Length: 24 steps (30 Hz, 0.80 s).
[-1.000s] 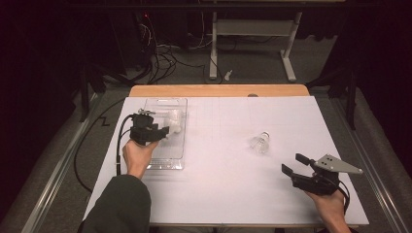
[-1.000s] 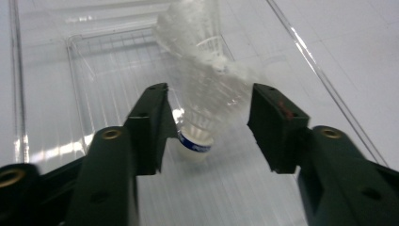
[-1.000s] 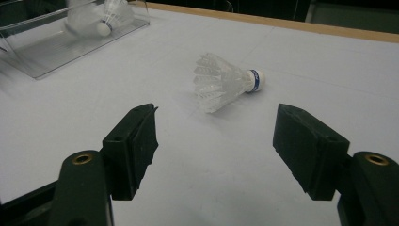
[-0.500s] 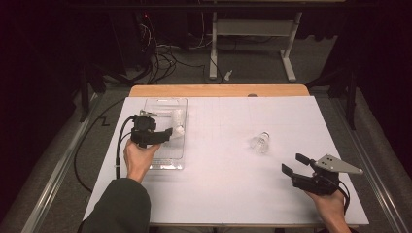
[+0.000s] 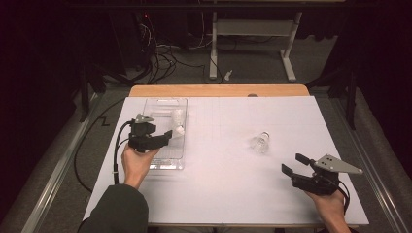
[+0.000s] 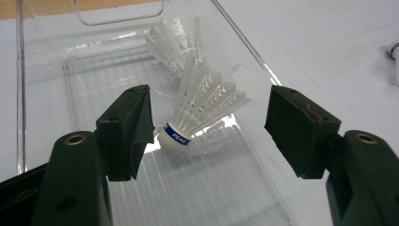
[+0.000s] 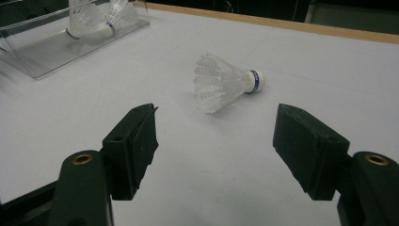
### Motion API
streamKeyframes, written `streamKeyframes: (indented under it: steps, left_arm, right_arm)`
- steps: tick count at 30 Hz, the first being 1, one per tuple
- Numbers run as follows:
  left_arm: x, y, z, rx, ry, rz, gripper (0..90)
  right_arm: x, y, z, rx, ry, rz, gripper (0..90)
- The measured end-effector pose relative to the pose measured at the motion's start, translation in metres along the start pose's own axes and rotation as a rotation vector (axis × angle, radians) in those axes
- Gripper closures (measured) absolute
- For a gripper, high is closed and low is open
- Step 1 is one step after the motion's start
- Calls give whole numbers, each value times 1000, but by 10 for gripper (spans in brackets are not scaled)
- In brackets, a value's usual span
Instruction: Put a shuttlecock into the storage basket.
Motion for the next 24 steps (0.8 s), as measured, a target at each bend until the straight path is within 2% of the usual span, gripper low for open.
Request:
streamKeyframes:
  steps: [8,12,24]
  left_arm:
    - [-5,5,6,-9,-20,19,332]
    - [-9,7,9,-30,-14,26,331]
    - [-17,14,16,-57,-23,51,323]
  right_arm:
    - [0,0,0,1,-1,0,311]
    - [0,0,0,0,-1,0,311]
    - [0,0,0,1,0,-2,310]
Point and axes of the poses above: each handheld gripper's, and its own axes: y roughly backward along the jaws, x roughly out of its top, z roughly to its right, the point moved 4 cm from there along -y, roughly forward along the jaws
